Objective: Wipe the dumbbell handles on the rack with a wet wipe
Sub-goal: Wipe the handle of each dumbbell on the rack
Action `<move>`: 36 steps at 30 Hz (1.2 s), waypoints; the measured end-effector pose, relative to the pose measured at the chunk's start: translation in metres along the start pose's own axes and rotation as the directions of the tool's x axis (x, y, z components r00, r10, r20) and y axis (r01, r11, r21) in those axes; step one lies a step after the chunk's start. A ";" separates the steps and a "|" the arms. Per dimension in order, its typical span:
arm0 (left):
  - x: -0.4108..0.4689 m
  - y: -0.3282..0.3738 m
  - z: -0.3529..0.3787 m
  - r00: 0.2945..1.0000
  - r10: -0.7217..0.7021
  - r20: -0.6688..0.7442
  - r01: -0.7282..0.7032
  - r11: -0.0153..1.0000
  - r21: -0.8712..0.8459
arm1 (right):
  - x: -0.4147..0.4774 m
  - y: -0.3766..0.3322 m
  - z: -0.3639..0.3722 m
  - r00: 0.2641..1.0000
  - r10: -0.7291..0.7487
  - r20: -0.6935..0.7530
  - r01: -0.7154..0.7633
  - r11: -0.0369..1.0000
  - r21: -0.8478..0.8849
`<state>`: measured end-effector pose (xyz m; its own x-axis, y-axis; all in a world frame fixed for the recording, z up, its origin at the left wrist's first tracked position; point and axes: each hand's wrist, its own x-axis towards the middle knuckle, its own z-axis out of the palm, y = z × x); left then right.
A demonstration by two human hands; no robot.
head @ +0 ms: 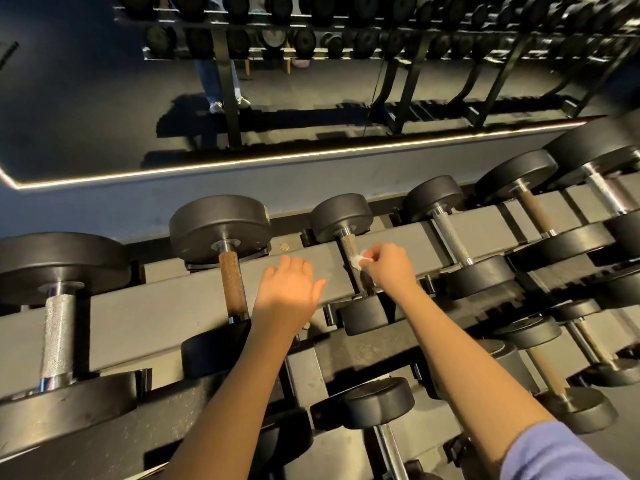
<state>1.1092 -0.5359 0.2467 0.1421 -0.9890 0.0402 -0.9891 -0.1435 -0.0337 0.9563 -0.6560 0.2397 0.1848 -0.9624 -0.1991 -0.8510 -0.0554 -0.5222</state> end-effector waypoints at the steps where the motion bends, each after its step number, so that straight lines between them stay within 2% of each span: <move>1: 0.001 0.000 0.000 1.000 0.002 0.015 -0.002 1.000 0.002 | -0.002 0.004 -0.002 0.999 0.008 0.032 -0.007 0.999 -0.040; 6: 0.001 0.000 0.001 0.999 0.020 0.027 -0.019 1.000 -0.015 | 0.001 0.015 -0.018 0.979 0.032 0.201 0.007 0.982 -0.190; 9: 0.000 -0.001 0.002 1.000 0.013 0.022 -0.013 1.000 -0.008 | 0.014 0.011 -0.017 0.995 -0.069 0.074 0.070 0.998 -0.005; 12: -0.004 -0.001 0.001 0.999 -0.015 -0.029 0.015 1.000 0.010 | 0.025 0.004 -0.006 0.991 -0.108 -0.074 0.119 0.979 0.166; 14: -0.006 -0.001 0.004 0.995 -0.015 -0.095 0.018 0.999 0.036 | 0.027 0.003 0.003 0.988 -0.121 -0.098 0.140 0.966 0.216; 17: -0.007 0.000 0.004 0.991 -0.006 -0.133 0.009 1.000 0.019 | 0.020 0.010 0.008 0.987 -0.150 -0.062 0.160 0.966 0.203; 19: -0.007 0.000 0.000 0.989 -0.008 -0.147 0.010 1.000 0.012 | 0.014 0.015 0.001 0.991 -0.133 0.033 0.128 0.984 0.124; 20: -0.008 0.000 0.000 0.989 -0.009 -0.151 0.011 1.000 0.010 | 0.010 0.016 -0.005 0.986 -0.135 0.099 0.132 0.991 0.030; 22: -0.009 0.001 -0.001 0.988 -0.019 -0.151 0.020 1.000 0.009 | 0.000 0.013 -0.018 0.961 -0.144 0.236 0.185 0.969 -0.161; 23: -0.009 0.001 -0.002 0.989 -0.027 -0.148 0.029 1.000 0.009 | -0.003 0.011 -0.021 0.953 -0.148 0.265 0.204 0.959 -0.197; 25: -0.009 0.001 -0.004 0.991 -0.036 -0.132 0.036 0.999 0.002 | -0.003 0.003 -0.022 0.959 -0.187 0.214 0.216 0.969 -0.119; 27: -0.009 0.001 -0.005 0.992 -0.053 -0.112 0.053 0.999 0.000 | 0.006 -0.007 -0.017 0.969 -0.238 0.061 0.234 0.970 0.063; 29: -0.010 0.001 -0.007 0.993 -0.066 -0.095 0.065 0.998 -0.012 | 0.021 -0.018 -0.010 0.968 -0.246 -0.054 0.252 0.954 0.164; 33: -0.008 0.002 -0.009 0.995 -0.088 -0.046 0.087 0.996 -0.021 | 0.038 -0.025 0.010 0.962 -0.262 -0.080 0.267 0.961 0.068; 36: -0.009 0.001 -0.008 0.995 -0.094 -0.045 0.094 0.996 -0.007 | 0.032 -0.020 0.012 0.960 -0.280 -0.010 0.276 0.949 -0.152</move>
<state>1.1062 -0.5269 0.2541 0.2323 -0.9687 0.0878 -0.9717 -0.2351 -0.0228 0.9853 -0.6826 0.2335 0.4111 -0.9109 -0.0363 -0.8315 -0.3584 -0.4245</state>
